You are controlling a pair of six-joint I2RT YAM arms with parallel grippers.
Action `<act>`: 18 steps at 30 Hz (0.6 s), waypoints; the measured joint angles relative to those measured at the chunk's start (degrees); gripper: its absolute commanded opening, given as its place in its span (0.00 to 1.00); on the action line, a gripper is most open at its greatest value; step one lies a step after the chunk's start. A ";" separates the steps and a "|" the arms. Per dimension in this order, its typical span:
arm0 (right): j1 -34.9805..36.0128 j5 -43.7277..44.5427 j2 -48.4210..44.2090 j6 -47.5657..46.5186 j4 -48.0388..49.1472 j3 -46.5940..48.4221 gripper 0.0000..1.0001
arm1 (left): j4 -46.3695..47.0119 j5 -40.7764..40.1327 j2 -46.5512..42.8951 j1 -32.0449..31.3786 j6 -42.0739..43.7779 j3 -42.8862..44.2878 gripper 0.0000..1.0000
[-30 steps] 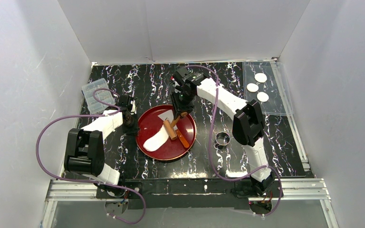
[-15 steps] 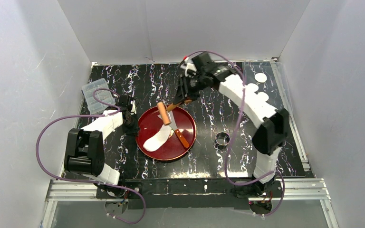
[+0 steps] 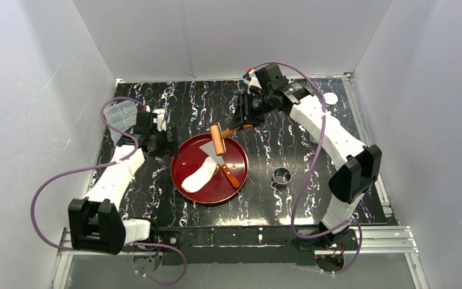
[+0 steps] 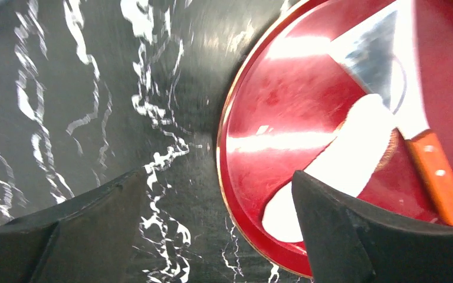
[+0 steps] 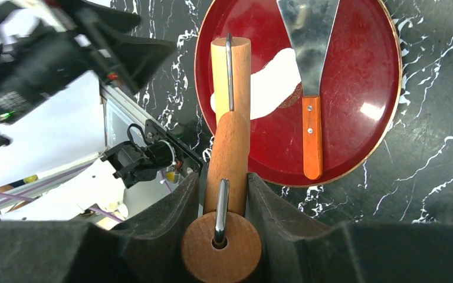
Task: Roll out the dumpling wrappers from the dough
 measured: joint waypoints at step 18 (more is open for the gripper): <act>5.09 -3.21 -3.30 9.09 5.46 -5.53 0.01 | -13.77 16.61 -6.80 -35.17 34.38 27.39 0.98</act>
